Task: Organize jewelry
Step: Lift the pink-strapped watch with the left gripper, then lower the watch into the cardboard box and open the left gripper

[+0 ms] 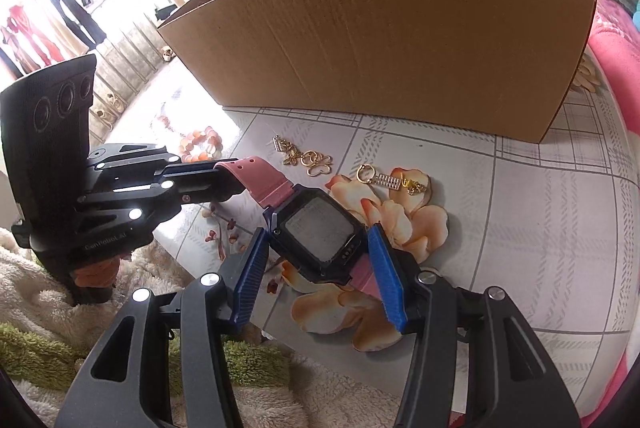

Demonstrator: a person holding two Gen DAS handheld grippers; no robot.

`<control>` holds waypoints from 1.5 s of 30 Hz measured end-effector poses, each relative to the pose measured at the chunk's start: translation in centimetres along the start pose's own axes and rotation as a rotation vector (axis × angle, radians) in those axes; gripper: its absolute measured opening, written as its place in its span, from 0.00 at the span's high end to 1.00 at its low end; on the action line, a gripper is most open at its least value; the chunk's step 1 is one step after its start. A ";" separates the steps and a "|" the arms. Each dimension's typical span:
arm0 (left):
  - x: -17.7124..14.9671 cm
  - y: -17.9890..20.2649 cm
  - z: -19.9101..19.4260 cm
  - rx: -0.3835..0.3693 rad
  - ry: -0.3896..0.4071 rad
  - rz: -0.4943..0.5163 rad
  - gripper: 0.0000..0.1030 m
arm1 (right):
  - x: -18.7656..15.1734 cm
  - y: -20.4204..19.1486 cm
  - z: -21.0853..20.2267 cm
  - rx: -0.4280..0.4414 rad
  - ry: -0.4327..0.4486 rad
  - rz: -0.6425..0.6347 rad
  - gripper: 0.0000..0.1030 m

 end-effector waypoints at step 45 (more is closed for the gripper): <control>4.8 3.1 -7.6 0.047 0.269 0.161 0.98 | 2.4 -7.0 -8.5 -0.451 0.353 -0.121 0.95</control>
Point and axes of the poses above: each gripper's, at about its wrist camera, not at the fingertips, and z roughly the way its jaws point, y to its right, x to its top, the point moved 1 cm from there along z, roughly the way its jaws point, and after that the axes turned 3 degrees about -x, right-handed, at the moved point
